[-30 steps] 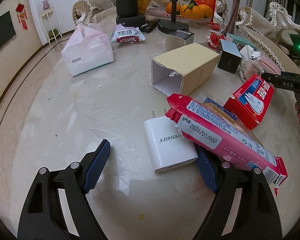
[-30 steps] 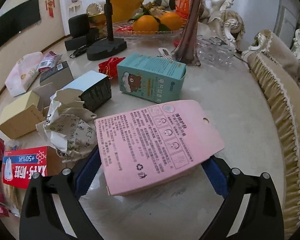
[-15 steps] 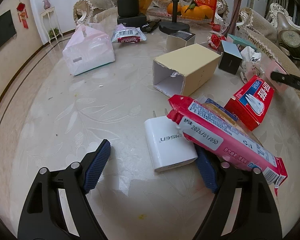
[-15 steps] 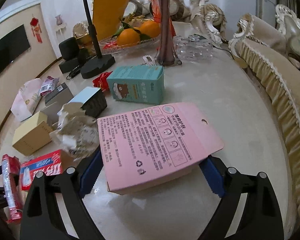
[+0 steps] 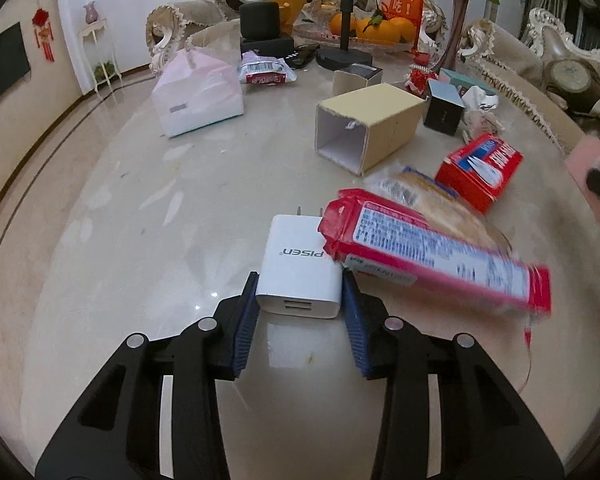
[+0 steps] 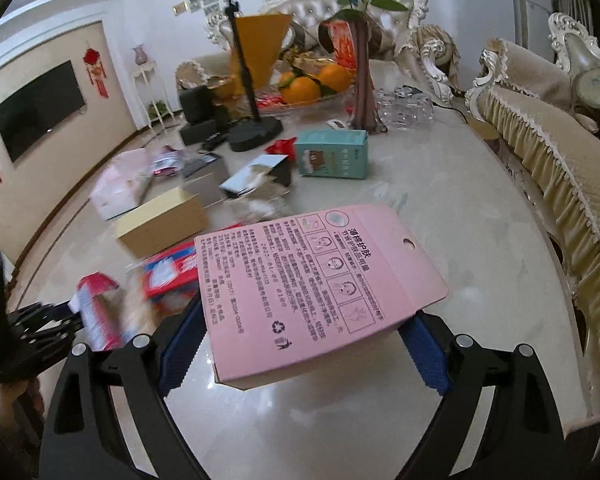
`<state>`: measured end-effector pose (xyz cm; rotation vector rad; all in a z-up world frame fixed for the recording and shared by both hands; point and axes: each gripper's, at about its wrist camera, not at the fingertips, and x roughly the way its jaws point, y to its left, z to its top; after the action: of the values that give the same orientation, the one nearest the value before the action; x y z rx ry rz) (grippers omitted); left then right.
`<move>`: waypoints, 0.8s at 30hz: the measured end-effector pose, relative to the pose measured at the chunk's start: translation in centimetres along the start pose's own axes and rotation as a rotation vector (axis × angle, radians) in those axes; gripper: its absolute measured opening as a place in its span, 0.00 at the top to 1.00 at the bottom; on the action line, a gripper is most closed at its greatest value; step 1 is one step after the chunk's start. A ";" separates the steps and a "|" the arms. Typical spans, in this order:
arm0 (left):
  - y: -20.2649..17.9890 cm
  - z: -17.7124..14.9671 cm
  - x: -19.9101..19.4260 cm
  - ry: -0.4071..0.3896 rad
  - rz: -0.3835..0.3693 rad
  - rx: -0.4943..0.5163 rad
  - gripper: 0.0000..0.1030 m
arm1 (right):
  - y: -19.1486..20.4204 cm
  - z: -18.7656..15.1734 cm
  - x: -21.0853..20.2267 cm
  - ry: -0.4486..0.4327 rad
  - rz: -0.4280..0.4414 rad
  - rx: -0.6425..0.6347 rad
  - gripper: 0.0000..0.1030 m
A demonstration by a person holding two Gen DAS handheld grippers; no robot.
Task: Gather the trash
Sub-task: 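Grasp the white charger with the left tool while the right tool grasps the pink box, then carry both items over the wastebasket and open both tools to drop them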
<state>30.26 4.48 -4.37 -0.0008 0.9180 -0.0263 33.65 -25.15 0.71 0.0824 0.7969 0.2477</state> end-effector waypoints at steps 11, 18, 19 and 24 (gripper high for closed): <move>3.2 -6.4 -5.5 -0.021 -0.004 0.004 0.62 | 3.6 -7.5 -5.2 0.031 0.067 -0.056 0.17; 2.4 -11.7 -12.5 -0.101 -0.087 0.024 0.63 | 6.0 -13.3 -11.3 0.019 0.142 -0.081 0.17; 1.6 -13.0 -13.8 -0.112 -0.109 0.040 0.63 | 6.5 -14.3 -12.1 0.026 0.151 -0.086 0.17; -1.9 -19.0 -17.2 -0.106 -0.212 0.086 0.63 | 8.5 -18.8 -15.0 0.073 0.194 -0.097 0.17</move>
<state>4.67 3.21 -2.28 -0.0192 0.8075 -0.2608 8.48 -21.11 -0.52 0.0592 0.8487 0.4751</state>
